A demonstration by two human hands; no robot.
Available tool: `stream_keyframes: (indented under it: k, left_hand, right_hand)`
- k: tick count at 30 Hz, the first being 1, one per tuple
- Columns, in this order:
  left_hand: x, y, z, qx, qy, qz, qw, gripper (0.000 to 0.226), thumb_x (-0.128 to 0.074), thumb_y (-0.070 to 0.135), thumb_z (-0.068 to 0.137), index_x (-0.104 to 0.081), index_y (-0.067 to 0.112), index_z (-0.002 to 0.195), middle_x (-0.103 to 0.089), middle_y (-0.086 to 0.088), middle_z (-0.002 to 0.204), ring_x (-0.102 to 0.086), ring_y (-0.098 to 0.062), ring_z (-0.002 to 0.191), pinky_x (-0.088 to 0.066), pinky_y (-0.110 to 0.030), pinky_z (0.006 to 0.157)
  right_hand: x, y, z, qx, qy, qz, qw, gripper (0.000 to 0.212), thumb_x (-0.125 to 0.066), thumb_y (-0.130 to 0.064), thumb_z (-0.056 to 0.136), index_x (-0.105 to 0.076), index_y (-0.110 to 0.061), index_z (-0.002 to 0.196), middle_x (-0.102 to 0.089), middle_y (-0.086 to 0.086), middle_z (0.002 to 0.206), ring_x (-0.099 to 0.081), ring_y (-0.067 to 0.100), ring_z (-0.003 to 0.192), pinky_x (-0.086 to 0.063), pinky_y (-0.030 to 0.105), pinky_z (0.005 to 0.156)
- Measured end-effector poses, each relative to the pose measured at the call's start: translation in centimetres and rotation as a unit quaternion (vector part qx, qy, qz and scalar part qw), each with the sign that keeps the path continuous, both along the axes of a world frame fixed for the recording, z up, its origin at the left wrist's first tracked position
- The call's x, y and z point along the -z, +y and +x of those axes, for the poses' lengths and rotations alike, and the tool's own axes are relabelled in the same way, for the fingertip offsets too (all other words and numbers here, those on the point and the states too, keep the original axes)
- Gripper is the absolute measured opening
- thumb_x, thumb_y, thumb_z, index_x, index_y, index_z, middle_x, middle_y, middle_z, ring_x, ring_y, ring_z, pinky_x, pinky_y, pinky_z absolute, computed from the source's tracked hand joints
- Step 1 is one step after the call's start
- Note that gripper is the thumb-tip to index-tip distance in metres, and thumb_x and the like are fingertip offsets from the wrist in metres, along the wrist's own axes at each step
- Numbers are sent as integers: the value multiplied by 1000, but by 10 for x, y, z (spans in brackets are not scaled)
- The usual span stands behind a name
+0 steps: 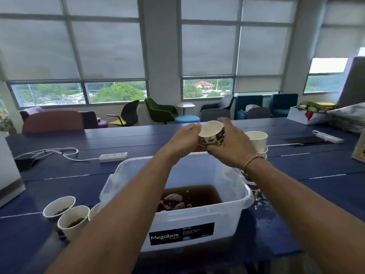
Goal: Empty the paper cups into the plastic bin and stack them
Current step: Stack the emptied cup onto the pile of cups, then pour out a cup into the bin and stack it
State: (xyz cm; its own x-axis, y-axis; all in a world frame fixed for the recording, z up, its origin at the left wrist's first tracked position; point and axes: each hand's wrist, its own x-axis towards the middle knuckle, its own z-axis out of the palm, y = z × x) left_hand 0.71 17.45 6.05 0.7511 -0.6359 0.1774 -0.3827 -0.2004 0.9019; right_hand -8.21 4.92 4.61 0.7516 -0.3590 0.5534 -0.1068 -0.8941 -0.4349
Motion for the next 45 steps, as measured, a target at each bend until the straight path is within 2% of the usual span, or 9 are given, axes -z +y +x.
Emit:
stream_keyframes:
  k: [7,9,12,17,21,26,32,38,45]
  left_hand:
    - [-26,-80,-25,27,-3,-122,992,40,-39,33,104,-47,21,142,-59,-5,135,-61,-23,116,-55,-30,78]
    - [-28,-93,-33,23,-24,-116,993,41,-41,31,103,-47,21,142,-58,-4,136,-60,-23,119,-51,-44,97]
    - [-24,-105,-40,36,-36,-84,995,41,-40,27,105,-47,14,143,-53,1,139,-53,-19,123,-42,-38,107]
    - [-5,-107,-32,40,-84,52,994,51,-34,38,106,-37,14,151,-36,-4,157,-35,-23,142,-26,-35,115]
    - [-2,-88,-17,7,-98,56,994,49,-33,40,105,-43,16,147,-42,-4,153,-40,-23,137,-30,-37,113]
    - [-9,-35,12,-54,-131,44,989,41,-39,35,104,-56,16,136,-57,-5,137,-53,-23,121,-42,-36,100]
    - [-7,72,52,-122,-214,112,963,29,-47,17,100,-66,11,122,-65,-4,119,-57,-16,100,-41,-25,76]
    - [22,197,99,-263,-163,206,928,19,-56,15,94,-73,21,101,-72,-2,103,-63,-18,87,-43,-24,73]
    - [99,245,94,-151,-81,440,881,23,-60,30,96,-75,22,111,-72,5,112,-62,-15,98,-49,-30,90]
  right_hand:
    - [-37,-62,-25,64,-76,64,993,68,-77,-31,74,-40,-24,131,-62,4,119,-58,27,106,-44,30,80]
    - [-39,-74,-28,82,-82,75,990,66,-76,-29,76,-41,-25,131,-62,3,118,-58,26,105,-41,29,78]
    - [-28,-91,-26,105,-50,77,990,66,-76,-33,76,-39,-24,131,-61,5,121,-58,27,106,-45,32,80]
    - [-10,-102,-24,171,150,72,971,98,-76,-60,67,-31,-20,144,-44,11,144,-42,33,130,-41,48,104]
    - [-17,-80,-23,199,40,-5,979,75,-70,-51,76,-41,-21,138,-46,9,139,-41,31,128,-41,48,101]
    - [-28,-12,17,86,-92,-10,992,43,-67,-42,79,-59,-23,117,-63,1,116,-55,23,111,-48,43,94]
    - [-17,74,82,-84,-18,18,996,27,-65,-40,84,-64,-23,105,-68,-1,102,-62,17,93,-55,41,85]
    - [0,153,129,-197,61,-12,978,25,-64,-39,84,-65,-25,106,-67,-4,102,-61,17,96,-53,43,87]
    - [13,210,151,-254,118,-30,960,25,-64,-37,84,-68,-21,102,-66,1,110,-61,20,97,-53,42,87]
